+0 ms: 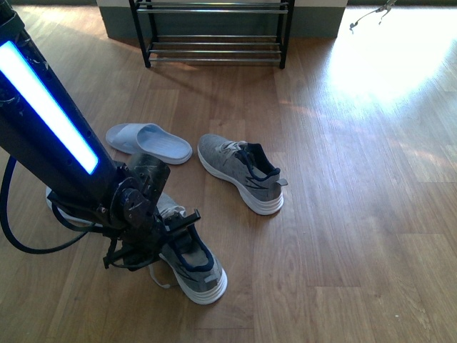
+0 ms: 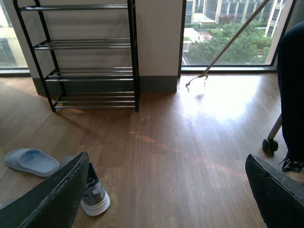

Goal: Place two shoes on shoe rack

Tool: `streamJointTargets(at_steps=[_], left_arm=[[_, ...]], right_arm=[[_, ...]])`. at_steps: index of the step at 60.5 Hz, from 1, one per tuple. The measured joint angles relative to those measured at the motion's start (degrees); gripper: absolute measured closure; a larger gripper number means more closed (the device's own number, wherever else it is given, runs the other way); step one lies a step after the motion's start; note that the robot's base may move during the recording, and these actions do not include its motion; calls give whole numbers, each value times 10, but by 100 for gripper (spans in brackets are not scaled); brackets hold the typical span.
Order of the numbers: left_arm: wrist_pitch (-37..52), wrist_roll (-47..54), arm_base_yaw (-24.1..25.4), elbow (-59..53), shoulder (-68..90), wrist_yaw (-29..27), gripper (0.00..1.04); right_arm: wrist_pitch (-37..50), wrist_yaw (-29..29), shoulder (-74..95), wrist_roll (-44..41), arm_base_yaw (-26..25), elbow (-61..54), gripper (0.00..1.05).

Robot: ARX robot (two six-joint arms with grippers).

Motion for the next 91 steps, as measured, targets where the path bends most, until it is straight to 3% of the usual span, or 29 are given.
streamJointTargets(at_steps=[15, 26, 34, 45, 62, 91], left_arm=[[-1, -7, 10, -30, -20, -49, 104], [37, -30, 28, -137, -123, -98, 103], [79, -10, 33, -238, -267, -163, 103], [126, 80, 23, -387, -516, -289, 103], [89, 182, -25, -623, -865, -476, 103], [87, 210, -33, -634, -909, -472, 103]], right_arm=[[0, 0, 0, 0, 0, 0, 9], [0, 0, 0, 0, 0, 0, 9], [0, 0, 0, 0, 0, 0, 9], [0, 0, 0, 0, 0, 0, 9], [0, 0, 0, 0, 0, 0, 9], [0, 0, 0, 0, 0, 0, 9]])
